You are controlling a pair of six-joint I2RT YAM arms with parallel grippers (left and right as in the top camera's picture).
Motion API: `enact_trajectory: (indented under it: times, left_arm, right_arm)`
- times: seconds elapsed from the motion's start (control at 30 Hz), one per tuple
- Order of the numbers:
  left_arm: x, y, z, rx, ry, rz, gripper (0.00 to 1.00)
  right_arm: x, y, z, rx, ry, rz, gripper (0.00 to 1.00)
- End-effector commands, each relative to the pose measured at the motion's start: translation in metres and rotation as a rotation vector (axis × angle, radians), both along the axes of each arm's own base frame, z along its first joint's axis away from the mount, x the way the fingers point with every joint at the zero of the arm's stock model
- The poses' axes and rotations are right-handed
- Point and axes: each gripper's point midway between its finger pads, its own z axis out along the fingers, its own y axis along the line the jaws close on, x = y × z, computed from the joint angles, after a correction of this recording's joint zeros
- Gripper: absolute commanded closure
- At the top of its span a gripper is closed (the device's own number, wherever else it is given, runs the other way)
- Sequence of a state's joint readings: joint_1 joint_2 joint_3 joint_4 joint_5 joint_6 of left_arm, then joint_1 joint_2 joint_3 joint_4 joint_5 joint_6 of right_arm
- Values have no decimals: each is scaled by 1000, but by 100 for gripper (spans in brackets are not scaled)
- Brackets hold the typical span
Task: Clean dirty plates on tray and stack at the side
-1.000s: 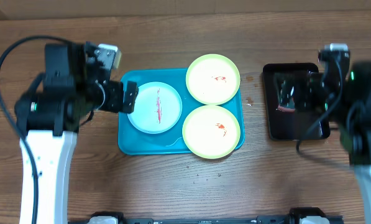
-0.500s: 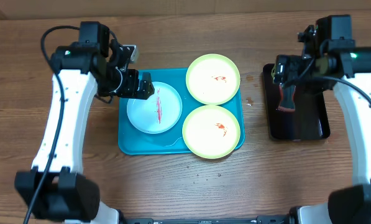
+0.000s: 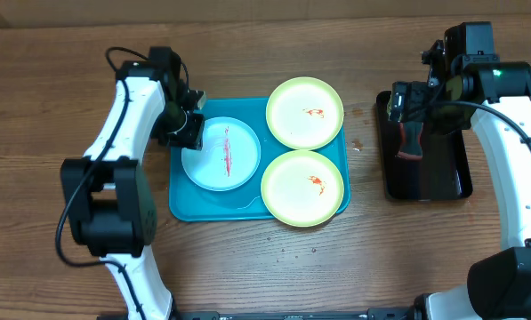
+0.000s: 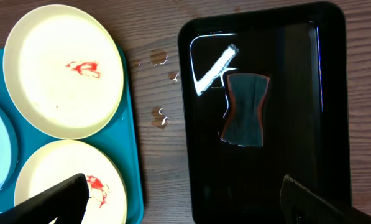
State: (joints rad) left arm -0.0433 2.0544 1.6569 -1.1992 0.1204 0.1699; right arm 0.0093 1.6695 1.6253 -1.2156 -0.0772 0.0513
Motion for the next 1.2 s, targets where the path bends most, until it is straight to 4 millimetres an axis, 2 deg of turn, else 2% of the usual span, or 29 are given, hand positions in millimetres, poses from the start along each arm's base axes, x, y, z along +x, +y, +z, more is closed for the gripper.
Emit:
enact_trajectory:
  times: [0.0, 0.13, 0.37, 0.47, 0.63, 0.7, 0.93, 1.07, 1.17]
  left_arm:
    - [2, 10, -20, 49, 38, -38, 66]
    - [4, 14, -26, 70, 40, -37, 64]
    - [3, 39, -26, 220, 44, 18, 61]
    - [3, 35, -26, 199, 47, 46, 59]
    - [7, 11, -27, 79, 34, 54, 59]
    - [8, 10, -28, 81, 29, 69, 59]
    - [6, 38, -31, 242, 29, 170, 60]
    - [8, 34, -35, 220, 20, 172, 60]
    - [1, 27, -47, 179, 38, 172, 61]
  right_arm:
    - [5, 1, 5, -8, -16, 5, 0]
    - [5, 1, 5, -8, -17, 5, 0]
    - [5, 1, 5, -9, -17, 5, 0]
    - [5, 1, 5, -9, -17, 6, 0]
    - [5, 1, 5, -9, -17, 5, 0]
    - [5, 1, 5, -9, -16, 5, 0]
    - [5, 1, 5, -9, -17, 5, 0]
    - [5, 1, 5, -9, -17, 5, 0]
    - [7, 1, 5, -10, -24, 5, 0]
